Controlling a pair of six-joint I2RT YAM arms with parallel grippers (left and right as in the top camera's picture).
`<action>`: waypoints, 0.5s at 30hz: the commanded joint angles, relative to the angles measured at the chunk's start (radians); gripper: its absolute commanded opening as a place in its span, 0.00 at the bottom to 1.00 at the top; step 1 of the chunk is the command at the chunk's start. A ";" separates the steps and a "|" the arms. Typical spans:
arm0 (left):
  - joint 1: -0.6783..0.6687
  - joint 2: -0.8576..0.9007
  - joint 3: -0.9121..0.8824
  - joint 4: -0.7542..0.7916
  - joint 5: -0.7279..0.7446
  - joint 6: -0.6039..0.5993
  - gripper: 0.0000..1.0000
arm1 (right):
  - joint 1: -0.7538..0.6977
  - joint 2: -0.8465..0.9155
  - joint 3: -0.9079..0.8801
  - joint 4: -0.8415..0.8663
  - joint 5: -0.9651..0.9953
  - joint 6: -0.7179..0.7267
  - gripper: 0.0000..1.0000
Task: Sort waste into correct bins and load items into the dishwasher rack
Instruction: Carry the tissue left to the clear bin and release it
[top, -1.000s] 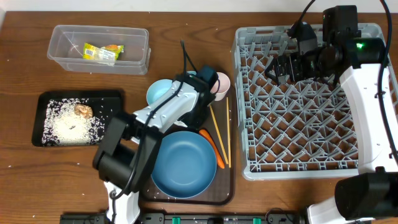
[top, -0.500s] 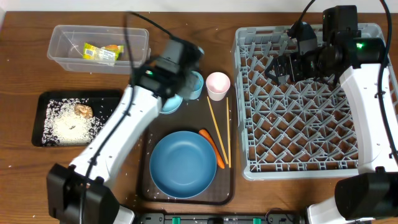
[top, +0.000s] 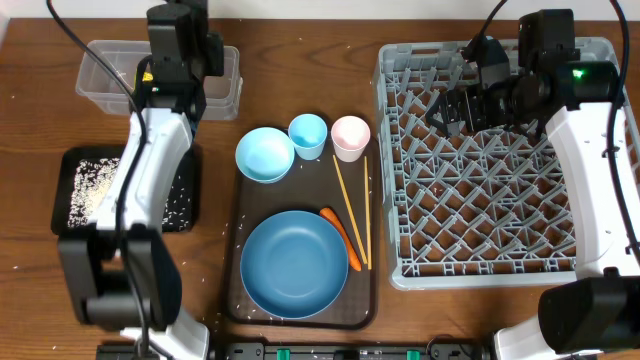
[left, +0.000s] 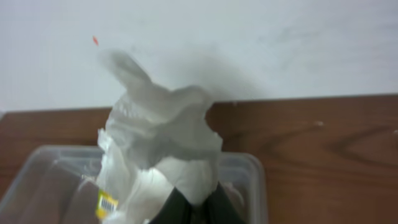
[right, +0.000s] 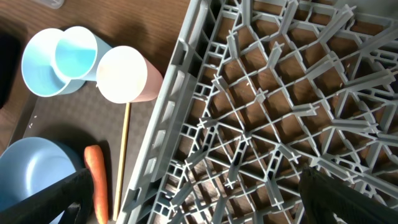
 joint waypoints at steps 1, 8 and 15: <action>0.006 0.084 0.007 0.035 -0.001 -0.009 0.09 | 0.006 -0.010 -0.003 -0.002 0.000 -0.014 0.99; 0.007 0.119 0.007 0.022 -0.002 -0.009 0.79 | 0.006 -0.010 -0.003 -0.014 0.000 -0.014 0.99; 0.002 0.057 0.007 -0.024 -0.004 -0.009 0.89 | 0.006 -0.010 -0.003 -0.018 0.000 -0.014 0.99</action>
